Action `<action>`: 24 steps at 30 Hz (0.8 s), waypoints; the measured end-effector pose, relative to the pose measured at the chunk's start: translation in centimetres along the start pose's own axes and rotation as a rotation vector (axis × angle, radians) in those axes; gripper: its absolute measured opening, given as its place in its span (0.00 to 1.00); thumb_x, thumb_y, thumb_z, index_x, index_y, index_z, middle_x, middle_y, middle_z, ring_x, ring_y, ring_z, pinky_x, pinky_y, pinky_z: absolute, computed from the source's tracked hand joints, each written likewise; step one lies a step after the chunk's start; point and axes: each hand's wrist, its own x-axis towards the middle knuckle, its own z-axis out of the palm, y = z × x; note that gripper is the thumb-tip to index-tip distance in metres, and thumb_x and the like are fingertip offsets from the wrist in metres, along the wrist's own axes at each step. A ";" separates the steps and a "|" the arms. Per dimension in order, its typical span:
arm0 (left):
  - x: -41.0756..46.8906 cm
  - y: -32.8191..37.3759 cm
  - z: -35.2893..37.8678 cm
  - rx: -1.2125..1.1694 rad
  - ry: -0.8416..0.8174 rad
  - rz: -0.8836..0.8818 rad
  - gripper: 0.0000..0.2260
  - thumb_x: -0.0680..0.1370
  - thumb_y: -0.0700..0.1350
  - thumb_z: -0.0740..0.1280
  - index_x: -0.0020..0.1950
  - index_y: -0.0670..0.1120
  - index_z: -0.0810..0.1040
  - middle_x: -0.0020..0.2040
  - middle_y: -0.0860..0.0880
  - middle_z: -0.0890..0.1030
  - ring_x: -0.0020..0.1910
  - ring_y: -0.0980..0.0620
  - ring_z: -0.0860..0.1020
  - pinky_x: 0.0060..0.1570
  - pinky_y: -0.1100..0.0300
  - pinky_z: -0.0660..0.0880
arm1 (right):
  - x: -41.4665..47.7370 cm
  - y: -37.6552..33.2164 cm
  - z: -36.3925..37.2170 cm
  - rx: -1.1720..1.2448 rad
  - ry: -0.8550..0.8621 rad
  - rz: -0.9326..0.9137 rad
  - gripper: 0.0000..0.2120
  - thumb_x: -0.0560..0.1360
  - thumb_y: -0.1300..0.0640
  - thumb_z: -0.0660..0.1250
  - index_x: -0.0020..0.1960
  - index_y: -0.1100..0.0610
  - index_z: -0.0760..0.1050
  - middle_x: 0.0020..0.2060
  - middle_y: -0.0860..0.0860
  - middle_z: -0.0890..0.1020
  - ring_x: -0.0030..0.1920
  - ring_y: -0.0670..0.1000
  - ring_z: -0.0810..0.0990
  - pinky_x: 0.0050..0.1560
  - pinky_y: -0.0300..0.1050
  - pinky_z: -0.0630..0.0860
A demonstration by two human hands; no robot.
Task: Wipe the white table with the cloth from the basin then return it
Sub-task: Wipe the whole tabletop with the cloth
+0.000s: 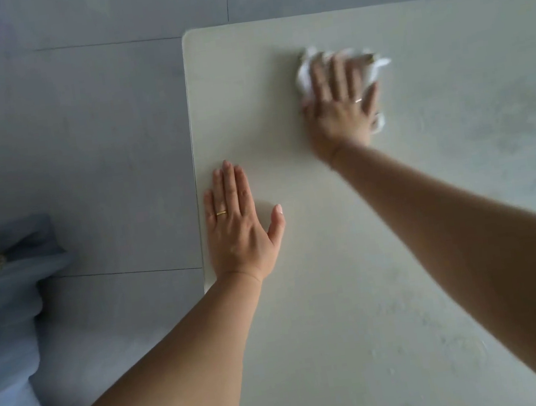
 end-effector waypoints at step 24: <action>-0.1 -0.2 0.5 -0.002 0.040 -0.002 0.35 0.77 0.60 0.48 0.77 0.41 0.51 0.78 0.44 0.51 0.77 0.46 0.49 0.75 0.51 0.45 | -8.6 7.8 -0.6 -0.091 -0.024 -0.126 0.26 0.80 0.44 0.47 0.77 0.44 0.47 0.77 0.47 0.50 0.77 0.51 0.46 0.73 0.58 0.39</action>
